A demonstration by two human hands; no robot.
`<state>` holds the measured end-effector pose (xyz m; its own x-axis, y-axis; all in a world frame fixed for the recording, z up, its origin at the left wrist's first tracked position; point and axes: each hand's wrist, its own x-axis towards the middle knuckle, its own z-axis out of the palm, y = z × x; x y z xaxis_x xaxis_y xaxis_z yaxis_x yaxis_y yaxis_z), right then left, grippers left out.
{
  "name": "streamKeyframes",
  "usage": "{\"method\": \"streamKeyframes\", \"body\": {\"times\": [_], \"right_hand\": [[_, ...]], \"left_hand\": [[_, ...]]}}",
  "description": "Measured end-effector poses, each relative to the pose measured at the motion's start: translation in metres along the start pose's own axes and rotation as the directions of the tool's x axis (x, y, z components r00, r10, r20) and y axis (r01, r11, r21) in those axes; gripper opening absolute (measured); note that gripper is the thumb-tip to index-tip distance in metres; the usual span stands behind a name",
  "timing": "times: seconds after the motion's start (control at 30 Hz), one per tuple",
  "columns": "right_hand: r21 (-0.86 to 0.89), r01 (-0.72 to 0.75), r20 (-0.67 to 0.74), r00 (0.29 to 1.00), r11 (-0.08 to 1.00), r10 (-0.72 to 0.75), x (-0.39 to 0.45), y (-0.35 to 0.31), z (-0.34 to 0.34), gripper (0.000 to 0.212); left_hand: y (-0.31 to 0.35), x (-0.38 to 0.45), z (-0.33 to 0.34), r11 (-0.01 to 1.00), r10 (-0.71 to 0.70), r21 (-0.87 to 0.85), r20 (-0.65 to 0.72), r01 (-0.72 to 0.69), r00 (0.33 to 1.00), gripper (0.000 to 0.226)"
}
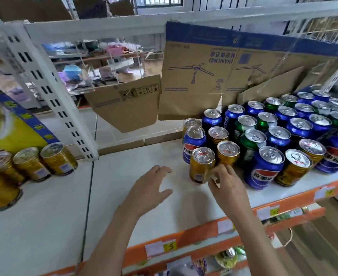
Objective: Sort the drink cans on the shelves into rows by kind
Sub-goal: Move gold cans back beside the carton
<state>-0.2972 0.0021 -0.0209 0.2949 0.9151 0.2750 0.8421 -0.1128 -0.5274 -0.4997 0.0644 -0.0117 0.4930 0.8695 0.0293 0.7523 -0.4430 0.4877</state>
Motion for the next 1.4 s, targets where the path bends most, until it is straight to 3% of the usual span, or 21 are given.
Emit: {"method": "streamKeyframes", "body": {"times": [0.1,0.17,0.37,0.67,0.87,1.1,1.17,1.27,1.4], "right_hand": [[0.070,0.130,0.037,0.991,0.989,-0.132,-0.009,-0.023,0.020,0.018],[0.124,0.109,0.079,0.990,0.986,-0.120,-0.013,-0.039,0.033,0.023],[0.238,0.120,0.202,0.965,0.964,-0.170,-0.018,-0.089,0.064,0.032],[0.298,0.226,0.320,0.892,0.928,-0.320,-0.028,-0.174,0.113,0.031],[0.350,0.299,0.395,0.812,0.888,-0.429,-0.040,-0.237,0.140,0.034],[0.358,0.370,0.445,0.740,0.857,-0.505,-0.046,-0.323,0.174,0.045],[0.329,0.395,0.445,0.736,0.858,-0.510,-0.046,-0.345,0.187,0.050],[0.325,0.364,0.445,0.756,0.873,-0.481,-0.046,-0.374,0.211,0.055],[0.355,0.239,0.431,0.816,0.904,-0.385,-0.047,-0.397,0.245,0.068]], "left_hand": [[-0.038,-0.036,-0.025,0.994,-0.093,-0.069,-0.109,0.085,0.990,0.044],[-0.062,-0.060,-0.042,0.986,-0.160,-0.075,-0.202,0.147,0.966,0.042],[-0.128,-0.133,-0.085,0.917,-0.394,-0.115,-0.400,0.381,0.828,0.038],[-0.195,-0.234,-0.118,0.769,-0.618,-0.222,-0.502,0.600,0.605,0.037],[-0.232,-0.281,-0.139,0.678,-0.705,-0.338,-0.549,0.652,0.449,0.039],[-0.267,-0.298,-0.154,0.654,-0.731,-0.420,-0.566,0.629,0.382,0.055],[-0.281,-0.292,-0.160,0.652,-0.742,-0.432,-0.536,0.623,0.404,0.060],[-0.305,-0.282,-0.170,0.669,-0.737,-0.431,-0.487,0.605,0.468,0.073],[-0.321,-0.258,-0.181,0.646,-0.757,-0.518,-0.527,0.560,0.386,0.086]]}}
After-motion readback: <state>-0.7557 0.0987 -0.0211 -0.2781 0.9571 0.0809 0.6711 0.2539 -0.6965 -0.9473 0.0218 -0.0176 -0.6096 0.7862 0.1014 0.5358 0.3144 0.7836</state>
